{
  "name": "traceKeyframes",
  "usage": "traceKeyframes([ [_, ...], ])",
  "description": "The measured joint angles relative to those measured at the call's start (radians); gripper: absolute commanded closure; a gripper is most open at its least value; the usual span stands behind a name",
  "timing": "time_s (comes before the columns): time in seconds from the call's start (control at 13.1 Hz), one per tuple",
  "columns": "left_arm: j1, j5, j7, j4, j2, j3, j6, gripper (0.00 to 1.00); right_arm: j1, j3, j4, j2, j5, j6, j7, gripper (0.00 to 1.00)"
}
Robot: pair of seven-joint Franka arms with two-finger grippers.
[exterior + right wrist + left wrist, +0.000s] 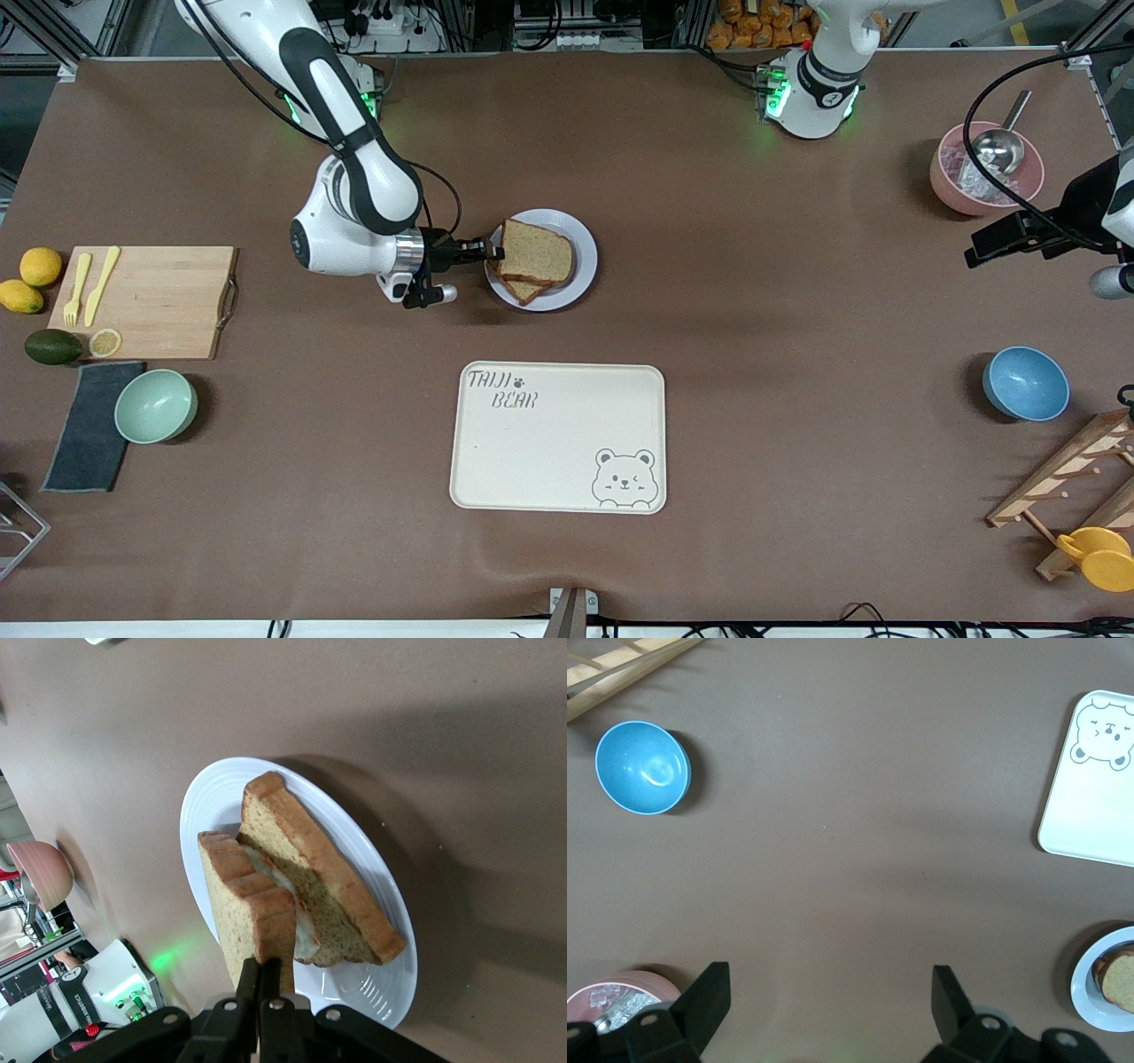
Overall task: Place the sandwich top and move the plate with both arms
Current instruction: 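Lay the bread on the egg toast while the left gripper approaches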
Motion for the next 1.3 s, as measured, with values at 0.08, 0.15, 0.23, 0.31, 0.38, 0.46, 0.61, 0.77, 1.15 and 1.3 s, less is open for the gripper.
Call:
traceKeyframes([
  [0.08,0.013,0.000,-0.001,-0.001,0.001,0.001,0.000,0.00,0.000,-0.002,0.000,0.000,0.000,0.000,0.000,0.81],
  [0.15,0.031,0.000,-0.001,-0.002,0.001,0.003,0.000,0.00,0.000,-0.005,0.000,0.000,0.000,0.000,0.000,0.71],
  [0.23,0.046,0.000,-0.001,-0.003,0.005,0.003,0.000,0.00,-0.001,-0.008,-0.001,0.000,0.001,-0.001,0.001,0.49],
  [0.31,0.054,0.000,-0.001,-0.004,0.015,0.004,0.000,0.00,-0.002,-0.011,-0.001,0.000,0.001,-0.005,0.006,0.37],
  [0.38,0.055,0.000,-0.001,-0.005,0.032,0.003,0.002,0.00,-0.004,-0.015,-0.001,-0.001,0.002,-0.009,0.017,0.21],
  [0.46,0.051,0.000,-0.001,-0.005,0.057,0.000,0.015,0.00,-0.004,-0.016,-0.002,-0.001,0.002,-0.011,0.030,0.12],
  [0.61,0.043,-0.002,-0.001,-0.005,0.105,-0.017,0.064,0.00,-0.005,-0.016,-0.001,-0.003,0.003,-0.011,0.046,0.00],
  [0.77,0.012,-0.005,-0.002,-0.004,0.143,-0.044,0.108,0.00,-0.005,-0.017,-0.001,-0.008,0.003,-0.011,0.052,0.00],
  [1.15,-0.124,-0.011,-0.042,-0.002,0.195,-0.064,0.199,0.00,-0.006,-0.023,0.022,-0.025,0.003,-0.011,0.147,0.00],
  [1.3,-0.169,-0.073,-0.076,-0.004,0.207,-0.065,0.211,0.00,-0.009,-0.028,0.040,-0.030,-0.005,-0.012,0.158,0.00],
])
